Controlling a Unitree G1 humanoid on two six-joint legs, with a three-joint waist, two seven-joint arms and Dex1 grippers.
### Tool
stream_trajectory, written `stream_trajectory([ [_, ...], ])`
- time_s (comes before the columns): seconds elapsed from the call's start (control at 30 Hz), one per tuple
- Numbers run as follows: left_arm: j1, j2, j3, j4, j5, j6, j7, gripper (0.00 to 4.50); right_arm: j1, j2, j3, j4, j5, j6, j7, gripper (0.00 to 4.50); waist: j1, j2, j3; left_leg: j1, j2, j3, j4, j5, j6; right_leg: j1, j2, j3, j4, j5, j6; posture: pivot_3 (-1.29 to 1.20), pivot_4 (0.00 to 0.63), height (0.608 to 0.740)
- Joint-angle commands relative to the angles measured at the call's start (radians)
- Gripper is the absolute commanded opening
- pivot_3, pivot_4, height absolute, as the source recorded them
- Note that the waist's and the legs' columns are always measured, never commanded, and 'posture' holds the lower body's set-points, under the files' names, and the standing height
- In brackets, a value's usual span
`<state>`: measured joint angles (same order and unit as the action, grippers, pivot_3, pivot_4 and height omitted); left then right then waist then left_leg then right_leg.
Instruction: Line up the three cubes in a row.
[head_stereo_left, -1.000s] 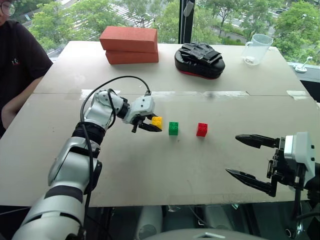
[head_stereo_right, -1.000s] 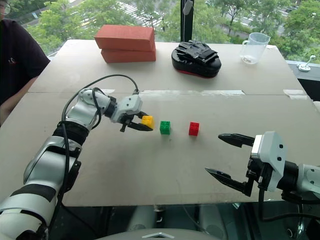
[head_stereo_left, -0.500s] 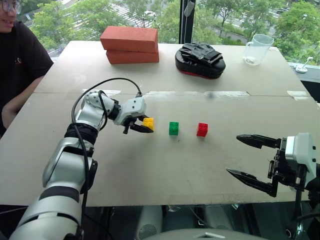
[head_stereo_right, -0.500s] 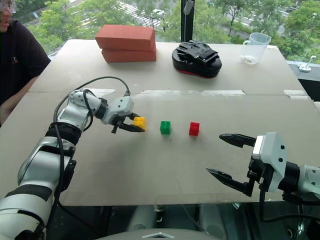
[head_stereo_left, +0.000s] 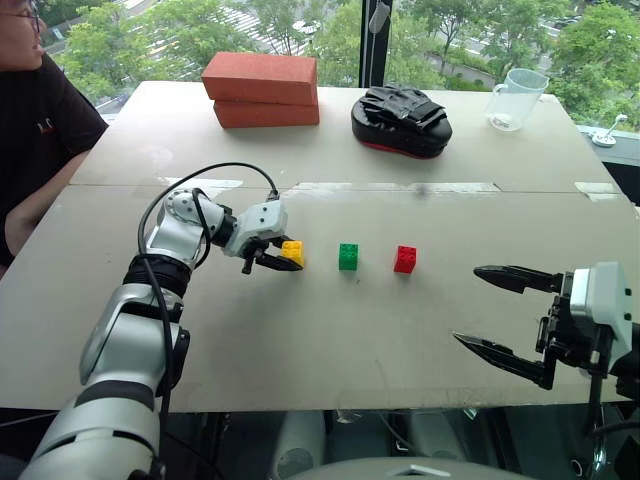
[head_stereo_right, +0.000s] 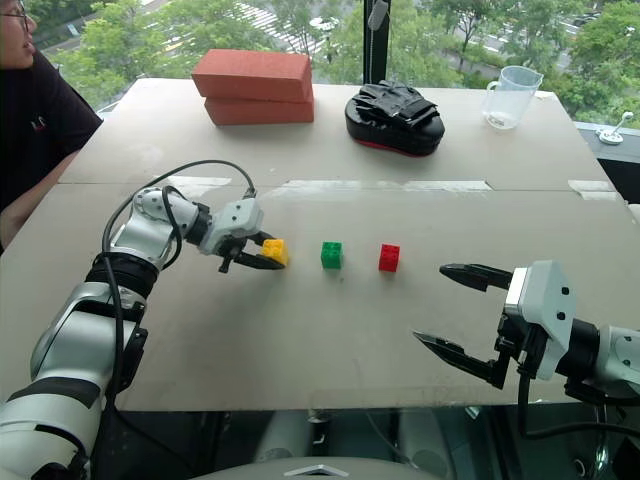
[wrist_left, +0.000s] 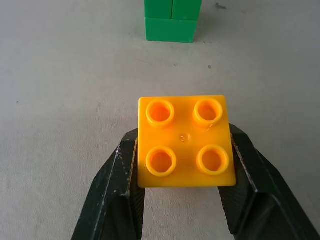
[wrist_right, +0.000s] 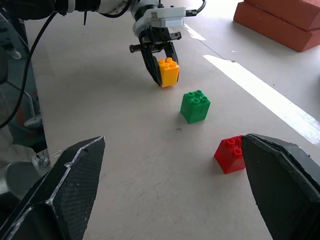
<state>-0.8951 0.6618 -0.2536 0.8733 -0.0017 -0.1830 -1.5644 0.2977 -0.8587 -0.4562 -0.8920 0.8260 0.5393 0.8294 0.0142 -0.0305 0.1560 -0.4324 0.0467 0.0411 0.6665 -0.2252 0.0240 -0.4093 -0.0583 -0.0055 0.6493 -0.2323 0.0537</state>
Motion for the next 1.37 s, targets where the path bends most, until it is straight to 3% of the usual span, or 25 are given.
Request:
stream_trajectory([
  [0.03, 0.007, 0.012, 0.017, -0.035, 0.003, -0.008, 0.012, 2.78, -0.011, -0.011, -0.014, -0.002, 0.005, -0.015, 0.008, 4.50, 0.000, 0.000, 0.000, 0.000, 0.000, 0.000, 0.000, 0.000, 0.000, 0.000, 0.000, 0.000, 0.000, 0.000, 0.000, 0.00, 0.150, 0.740],
  [0.13, 0.014, 0.012, 0.024, -0.039, -0.001, 0.001, 0.016, 4.23, -0.013, -0.013, -0.016, 0.001, 0.004, -0.013, 0.013, 4.50, 0.000, 0.000, 0.000, 0.000, 0.000, 0.000, 0.000, 0.000, 0.000, 0.000, 0.000, 0.000, 0.000, 0.000, 0.000, 0.00, 0.150, 0.740],
  [0.17, 0.021, 0.013, 0.030, -0.047, -0.008, 0.007, 0.016, 4.44, -0.014, -0.014, -0.017, 0.002, 0.005, -0.013, 0.014, 4.50, 0.000, 0.000, 0.000, 0.000, 0.000, 0.000, 0.000, 0.000, 0.000, 0.000, 0.000, 0.000, 0.000, 0.000, 0.000, 0.00, 0.150, 0.740],
  [0.37, 0.062, 0.028, 0.096, -0.134, -0.078, 0.098, 0.010, 4.44, -0.002, -0.013, -0.034, 0.007, -0.005, -0.019, 0.021, 4.50, 0.000, 0.000, 0.000, 0.000, 0.000, 0.000, 0.000, 0.000, 0.000, 0.000, 0.000, 0.000, 0.001, 0.000, 0.000, 0.00, 0.150, 0.740],
  [0.6, 0.257, 0.087, 0.246, -0.425, -0.229, 0.345, 0.096, 4.44, 0.111, 0.075, -0.125, 0.014, -0.088, -0.064, -0.018, 4.50, -0.001, 0.000, 0.000, 0.001, 0.001, 0.000, 0.000, 0.000, 0.000, 0.000, 0.000, 0.000, 0.002, 0.000, 0.001, 0.00, 0.150, 0.740],
  [0.73, 0.514, 0.082, 0.415, -0.737, -0.354, 0.583, 0.290, 4.44, 0.262, 0.197, -0.217, -0.033, -0.097, -0.077, -0.072, 4.50, -0.001, 0.001, -0.001, 0.002, 0.004, -0.001, 0.000, 0.000, 0.000, 0.000, 0.000, 0.001, 0.003, 0.000, 0.001, 0.00, 0.150, 0.740],
  [0.87, 0.784, 0.027, 0.577, -0.999, -0.455, 0.696, 0.456, 4.44, 0.407, 0.307, -0.256, -0.046, -0.124, -0.116, -0.087, 4.50, -0.001, 0.002, -0.001, 0.003, 0.008, -0.003, 0.000, 0.000, 0.000, 0.000, 0.000, 0.002, 0.003, -0.002, -0.003, 0.00, 0.150, 0.740],
  [1.1, 1.008, -0.077, 0.664, -1.211, -0.505, 0.689, 0.639, 4.44, 0.475, 0.404, -0.215, 0.035, -0.208, -0.196, -0.098, 4.50, 0.000, 0.005, -0.003, 0.007, 0.010, 0.000, 0.000, -0.003, -0.006, 0.001, -0.014, -0.003, -0.001, -0.004, 0.001, 0.00, 0.150, 0.740],
  [1.37, 1.187, -0.112, 0.660, -1.315, -0.527, 0.650, 0.686, 4.44, 0.481, 0.396, -0.179, 0.084, -0.257, -0.242, -0.080, 4.50, -0.004, 0.008, -0.006, 0.008, 0.010, 0.008, -0.004, -0.003, -0.006, -0.002, -0.024, -0.009, -0.004, -0.002, -0.002, 0.00, 0.150, 0.740],
])
